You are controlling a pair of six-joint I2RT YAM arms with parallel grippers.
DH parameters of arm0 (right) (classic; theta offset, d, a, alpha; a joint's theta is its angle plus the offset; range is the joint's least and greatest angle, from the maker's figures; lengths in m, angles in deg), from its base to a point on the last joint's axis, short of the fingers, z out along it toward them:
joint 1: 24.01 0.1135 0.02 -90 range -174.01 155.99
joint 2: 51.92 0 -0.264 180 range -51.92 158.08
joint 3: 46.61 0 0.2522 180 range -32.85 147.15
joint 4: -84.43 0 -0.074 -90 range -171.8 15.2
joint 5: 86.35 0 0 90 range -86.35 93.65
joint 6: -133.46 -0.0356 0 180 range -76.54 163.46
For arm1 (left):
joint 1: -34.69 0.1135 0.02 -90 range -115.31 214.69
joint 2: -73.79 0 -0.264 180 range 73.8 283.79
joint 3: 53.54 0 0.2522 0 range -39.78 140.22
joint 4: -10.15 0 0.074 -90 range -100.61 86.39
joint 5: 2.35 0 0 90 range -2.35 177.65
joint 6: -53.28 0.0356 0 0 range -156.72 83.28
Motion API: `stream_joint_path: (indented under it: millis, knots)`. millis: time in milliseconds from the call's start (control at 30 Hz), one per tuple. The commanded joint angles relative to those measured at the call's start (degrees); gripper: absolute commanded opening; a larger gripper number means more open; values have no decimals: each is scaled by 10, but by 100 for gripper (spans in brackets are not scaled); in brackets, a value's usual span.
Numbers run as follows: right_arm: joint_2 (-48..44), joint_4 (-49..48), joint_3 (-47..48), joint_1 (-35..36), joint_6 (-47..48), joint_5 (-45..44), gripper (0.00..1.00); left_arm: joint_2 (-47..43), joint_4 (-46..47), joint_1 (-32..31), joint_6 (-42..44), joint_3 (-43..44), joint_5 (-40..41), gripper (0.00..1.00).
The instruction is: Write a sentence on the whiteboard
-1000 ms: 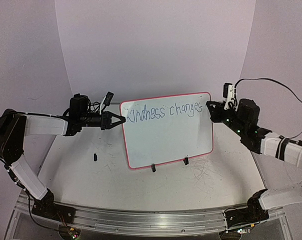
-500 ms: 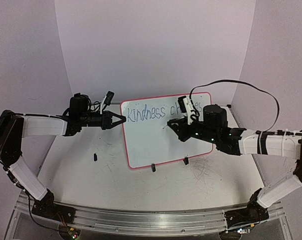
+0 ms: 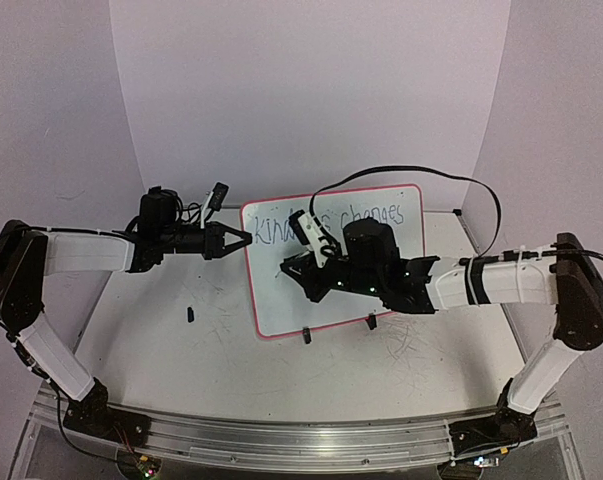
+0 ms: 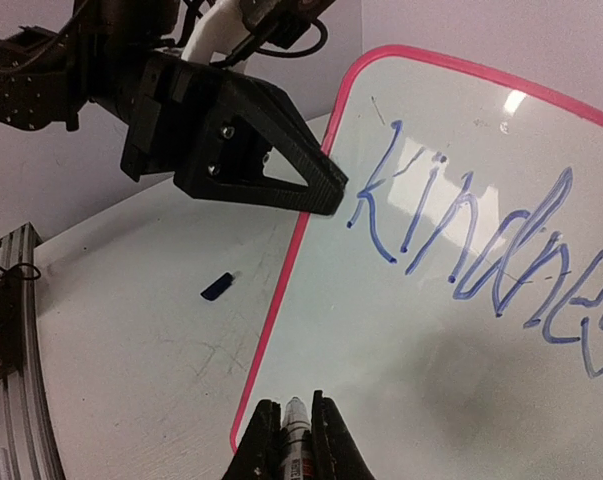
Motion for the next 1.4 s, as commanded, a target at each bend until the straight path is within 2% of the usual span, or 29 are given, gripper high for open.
stream_joint_path:
  millis: [0,133,667,1367]
  knots:
    - [-11,-41,-3,5,18,-61,0,0,-1,-5,41,15,40,0]
    - [-26,-66,-19,5,25,-81,0,3,-3,-5,43,17,41,0]
    - [51,-68,56,19,38,-81,0,7,-8,-7,43,20,38,0]
    - [108,-55,114,45,57,-172,0,8,-12,-9,46,21,39,0]
